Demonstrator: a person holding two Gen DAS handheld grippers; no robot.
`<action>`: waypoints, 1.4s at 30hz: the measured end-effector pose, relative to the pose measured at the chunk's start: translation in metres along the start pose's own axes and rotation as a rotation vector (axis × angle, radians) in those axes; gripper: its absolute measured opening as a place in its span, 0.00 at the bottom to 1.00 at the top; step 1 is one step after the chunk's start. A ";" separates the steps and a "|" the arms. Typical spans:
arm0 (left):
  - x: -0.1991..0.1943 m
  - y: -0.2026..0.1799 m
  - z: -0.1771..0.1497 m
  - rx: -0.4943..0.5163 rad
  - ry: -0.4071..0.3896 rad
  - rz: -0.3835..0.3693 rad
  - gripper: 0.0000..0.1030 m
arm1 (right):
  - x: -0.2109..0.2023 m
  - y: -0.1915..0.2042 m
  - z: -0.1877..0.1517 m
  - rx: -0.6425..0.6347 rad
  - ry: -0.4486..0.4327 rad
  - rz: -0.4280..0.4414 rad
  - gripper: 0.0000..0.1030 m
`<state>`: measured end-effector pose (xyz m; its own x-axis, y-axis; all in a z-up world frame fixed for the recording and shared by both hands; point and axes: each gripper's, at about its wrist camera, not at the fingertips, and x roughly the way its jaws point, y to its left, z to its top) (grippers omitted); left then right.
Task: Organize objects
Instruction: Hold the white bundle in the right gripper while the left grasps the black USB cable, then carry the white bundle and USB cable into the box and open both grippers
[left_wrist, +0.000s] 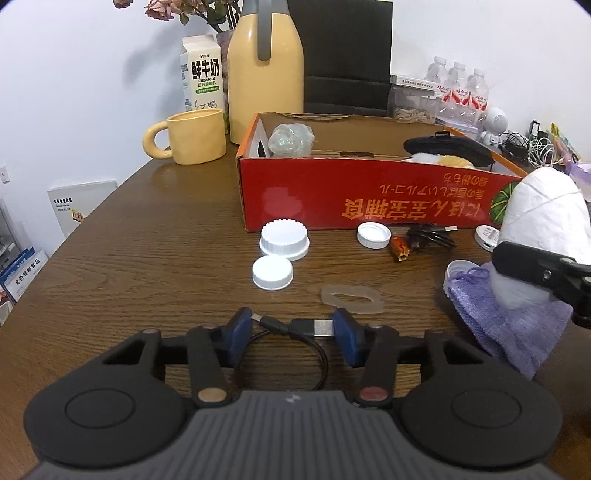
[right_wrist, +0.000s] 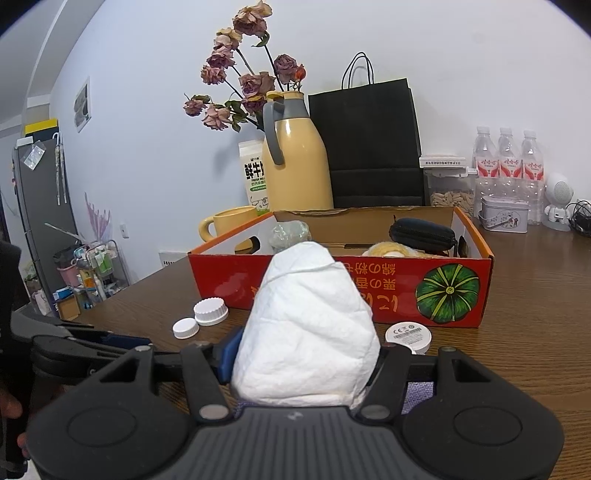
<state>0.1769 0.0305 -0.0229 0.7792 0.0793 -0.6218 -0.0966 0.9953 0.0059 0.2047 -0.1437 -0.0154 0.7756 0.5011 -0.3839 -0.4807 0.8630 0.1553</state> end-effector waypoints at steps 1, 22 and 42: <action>-0.001 0.000 0.000 -0.002 -0.003 -0.002 0.47 | 0.000 0.000 0.000 0.000 0.000 0.001 0.56; -0.028 0.003 0.009 -0.002 -0.093 -0.036 0.29 | -0.002 0.001 0.001 -0.017 -0.016 -0.009 0.56; -0.012 -0.027 0.118 0.018 -0.313 -0.098 0.29 | 0.049 0.000 0.087 -0.075 -0.088 -0.026 0.56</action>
<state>0.2429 0.0088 0.0770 0.9371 -0.0064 -0.3490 -0.0031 0.9996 -0.0267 0.2782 -0.1137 0.0453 0.8192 0.4855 -0.3054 -0.4871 0.8700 0.0765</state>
